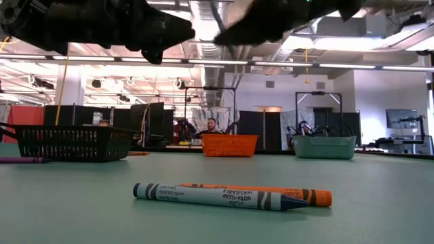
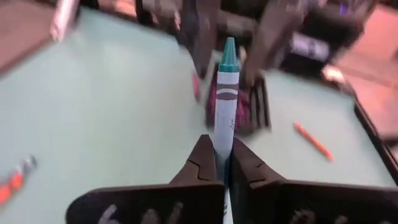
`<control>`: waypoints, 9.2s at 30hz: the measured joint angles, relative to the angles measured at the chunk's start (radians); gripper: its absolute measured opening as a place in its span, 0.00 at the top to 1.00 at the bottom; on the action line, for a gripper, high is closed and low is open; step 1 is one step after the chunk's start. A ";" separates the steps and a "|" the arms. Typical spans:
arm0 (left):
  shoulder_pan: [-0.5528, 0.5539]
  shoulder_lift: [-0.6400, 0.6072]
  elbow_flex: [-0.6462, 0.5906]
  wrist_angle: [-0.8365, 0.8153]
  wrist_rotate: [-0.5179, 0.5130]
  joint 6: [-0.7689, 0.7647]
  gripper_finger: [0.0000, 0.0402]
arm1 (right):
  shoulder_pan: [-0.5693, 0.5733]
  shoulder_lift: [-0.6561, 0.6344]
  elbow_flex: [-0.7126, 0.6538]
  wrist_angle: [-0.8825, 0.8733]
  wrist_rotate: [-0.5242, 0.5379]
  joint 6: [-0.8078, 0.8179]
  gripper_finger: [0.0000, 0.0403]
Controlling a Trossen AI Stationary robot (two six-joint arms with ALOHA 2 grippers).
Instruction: Sort crayons
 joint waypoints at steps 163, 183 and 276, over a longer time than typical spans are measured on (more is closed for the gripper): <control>-0.197 -0.245 0.001 -0.659 -0.262 -0.388 0.64 | 0.589 0.126 0.152 -1.072 0.220 1.421 0.98; -0.207 -0.008 -0.022 0.050 -0.006 -0.041 0.64 | 0.299 0.146 0.175 0.011 0.209 0.345 0.98; 0.039 -0.552 0.240 -1.640 -0.202 -0.396 1.00 | 0.165 0.098 0.177 -0.393 0.153 0.408 0.71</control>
